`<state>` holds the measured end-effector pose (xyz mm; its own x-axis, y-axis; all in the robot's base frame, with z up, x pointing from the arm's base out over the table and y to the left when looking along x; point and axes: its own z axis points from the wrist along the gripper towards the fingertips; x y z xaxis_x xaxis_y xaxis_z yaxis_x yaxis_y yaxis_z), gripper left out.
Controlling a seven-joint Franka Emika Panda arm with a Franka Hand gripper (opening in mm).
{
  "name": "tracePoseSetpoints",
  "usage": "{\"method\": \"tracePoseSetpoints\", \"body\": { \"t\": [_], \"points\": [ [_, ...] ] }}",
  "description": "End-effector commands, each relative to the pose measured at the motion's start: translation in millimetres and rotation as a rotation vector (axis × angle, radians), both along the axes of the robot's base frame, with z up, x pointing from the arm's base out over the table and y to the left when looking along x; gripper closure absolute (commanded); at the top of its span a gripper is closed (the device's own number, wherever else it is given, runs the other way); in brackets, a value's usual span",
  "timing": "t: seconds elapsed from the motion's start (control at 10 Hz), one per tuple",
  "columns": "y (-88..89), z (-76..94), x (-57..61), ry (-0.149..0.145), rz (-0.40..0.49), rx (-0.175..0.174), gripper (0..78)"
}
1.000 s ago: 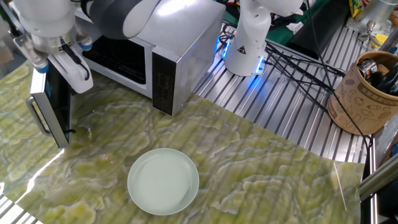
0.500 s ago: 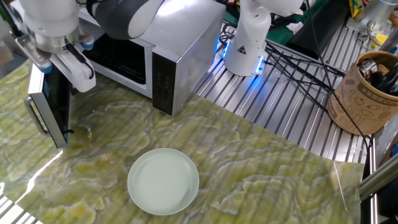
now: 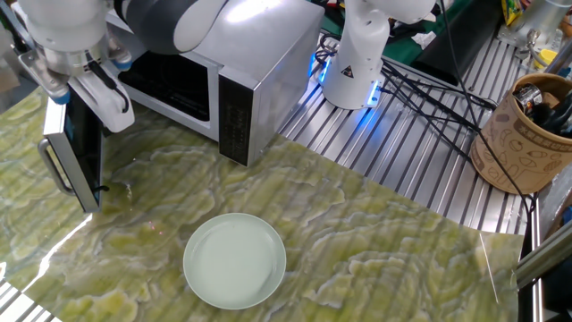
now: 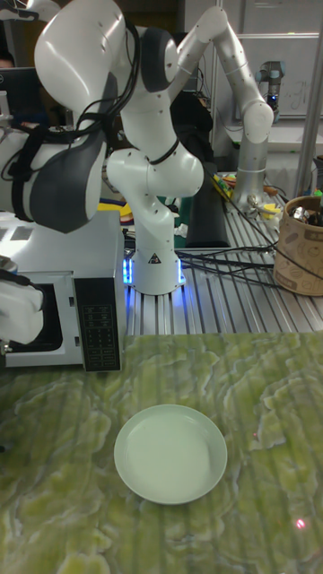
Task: Put the bowl into the microwave
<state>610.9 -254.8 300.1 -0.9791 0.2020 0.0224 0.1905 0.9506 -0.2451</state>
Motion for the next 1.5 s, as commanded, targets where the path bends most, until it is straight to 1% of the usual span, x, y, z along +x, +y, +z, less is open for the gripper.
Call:
{"method": "tracePoseSetpoints", "body": {
  "t": [0.1,0.5,0.6,0.8,1.0,1.2,1.4,1.5],
  "points": [
    [-0.4,1.8,0.5,0.013,-0.061,0.034,0.2],
    [-0.4,1.8,0.5,0.006,-0.111,0.042,0.2],
    [-0.4,1.8,0.5,0.008,-0.117,0.044,0.2],
    [-0.4,1.8,0.5,0.011,-0.113,0.046,0.2],
    [-0.8,1.6,1.4,0.004,-0.111,0.044,0.2],
    [-15.5,-1.6,10.2,-0.011,-0.084,0.038,0.2],
    [-28.9,-0.4,14.6,-0.010,-0.054,0.038,0.2],
    [-29.8,-0.7,14.5,-0.009,-0.047,0.038,0.2]
  ]
}}
